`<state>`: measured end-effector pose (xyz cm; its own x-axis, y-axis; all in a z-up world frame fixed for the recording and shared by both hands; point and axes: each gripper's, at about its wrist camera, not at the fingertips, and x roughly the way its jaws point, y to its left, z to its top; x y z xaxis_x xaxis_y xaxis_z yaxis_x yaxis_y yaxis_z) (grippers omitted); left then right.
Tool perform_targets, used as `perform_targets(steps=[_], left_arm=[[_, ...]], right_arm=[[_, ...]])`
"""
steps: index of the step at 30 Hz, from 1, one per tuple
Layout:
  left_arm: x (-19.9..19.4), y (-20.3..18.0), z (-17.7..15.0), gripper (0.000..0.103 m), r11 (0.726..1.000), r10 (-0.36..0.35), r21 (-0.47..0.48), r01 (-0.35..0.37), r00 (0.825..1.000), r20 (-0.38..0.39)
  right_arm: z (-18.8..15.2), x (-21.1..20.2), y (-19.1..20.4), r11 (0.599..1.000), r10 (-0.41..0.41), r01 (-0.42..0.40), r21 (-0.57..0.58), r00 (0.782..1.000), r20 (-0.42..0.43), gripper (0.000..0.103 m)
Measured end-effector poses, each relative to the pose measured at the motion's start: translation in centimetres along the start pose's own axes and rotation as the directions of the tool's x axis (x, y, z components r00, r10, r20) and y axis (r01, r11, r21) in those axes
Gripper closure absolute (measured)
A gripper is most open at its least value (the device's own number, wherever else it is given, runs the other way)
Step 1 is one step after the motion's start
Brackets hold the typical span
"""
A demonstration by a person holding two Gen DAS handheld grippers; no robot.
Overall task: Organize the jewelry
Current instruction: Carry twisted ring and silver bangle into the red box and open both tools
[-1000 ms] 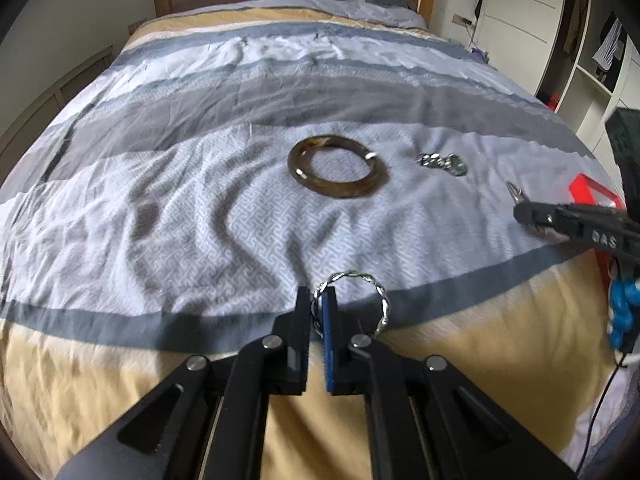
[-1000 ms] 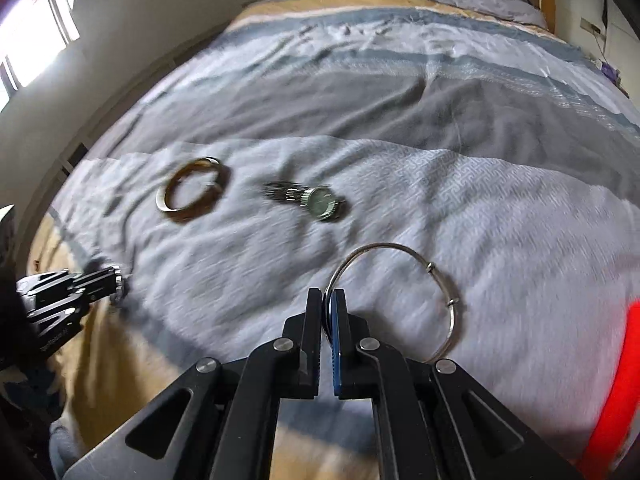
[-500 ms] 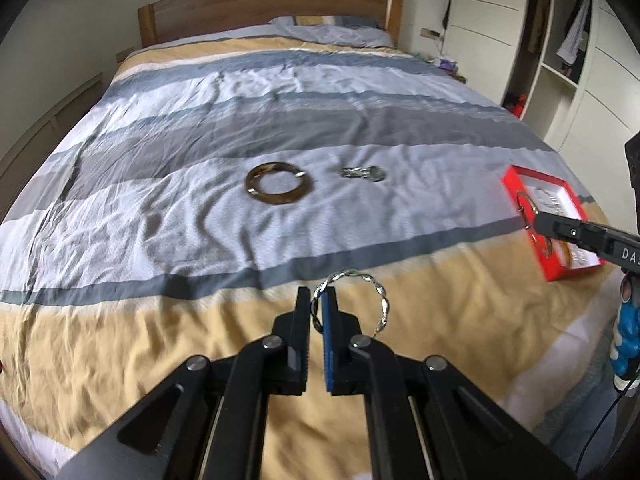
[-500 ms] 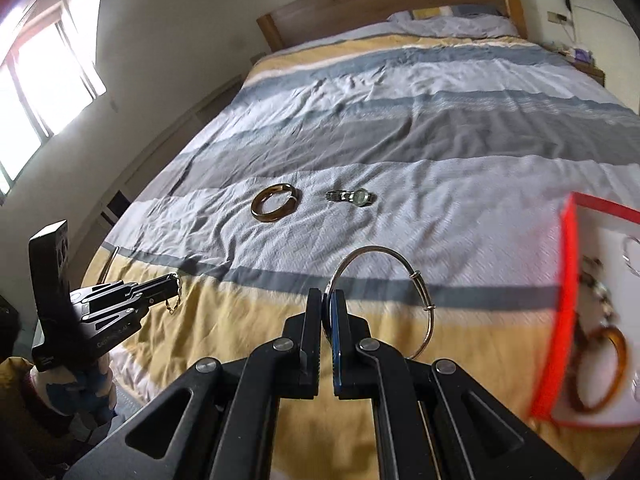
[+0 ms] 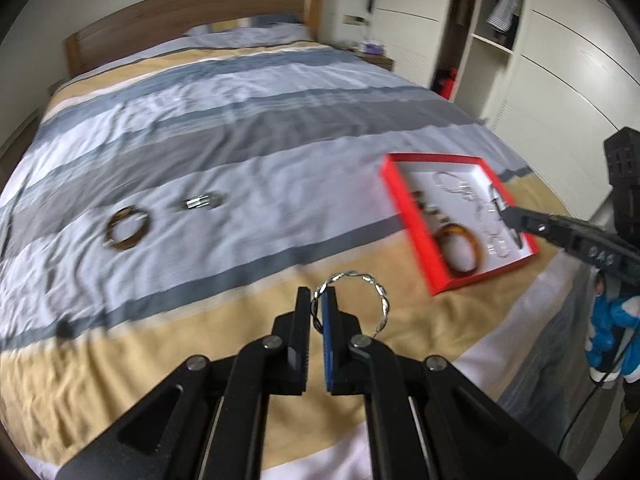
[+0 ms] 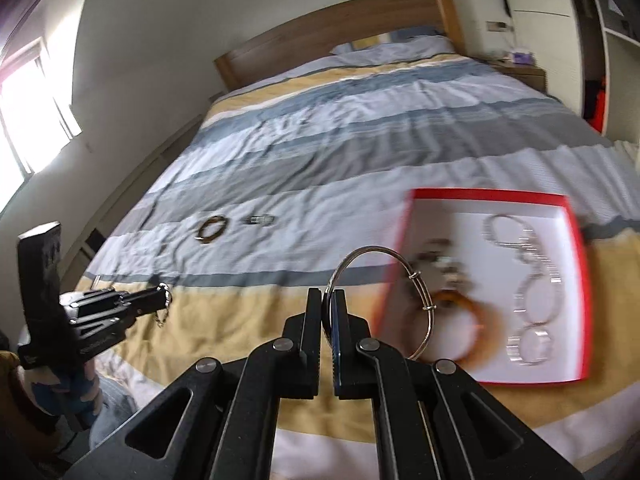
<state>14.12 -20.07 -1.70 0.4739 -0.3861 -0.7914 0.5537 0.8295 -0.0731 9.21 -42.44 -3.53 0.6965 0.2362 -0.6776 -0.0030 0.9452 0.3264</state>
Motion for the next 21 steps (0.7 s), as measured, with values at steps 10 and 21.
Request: perform_targets(steps=[10, 21], left_arm=[[9.2, -10.3, 5.9, 0.098, 0.988, -0.063, 0.137, 0.073, 0.995, -0.075], [17.7, -14.0, 7.4, 0.098, 0.981, -0.045, 0.179, 0.075, 0.985, -0.168]], right_arm=[[-0.5, 3.2, -10.1, 0.995, -0.092, 0.096, 0.027, 0.991, -0.101, 0.099], [1.5, 8.3, -15.2, 0.992, -0.126, 0.127, -0.011, 0.972, -0.197, 0.099]])
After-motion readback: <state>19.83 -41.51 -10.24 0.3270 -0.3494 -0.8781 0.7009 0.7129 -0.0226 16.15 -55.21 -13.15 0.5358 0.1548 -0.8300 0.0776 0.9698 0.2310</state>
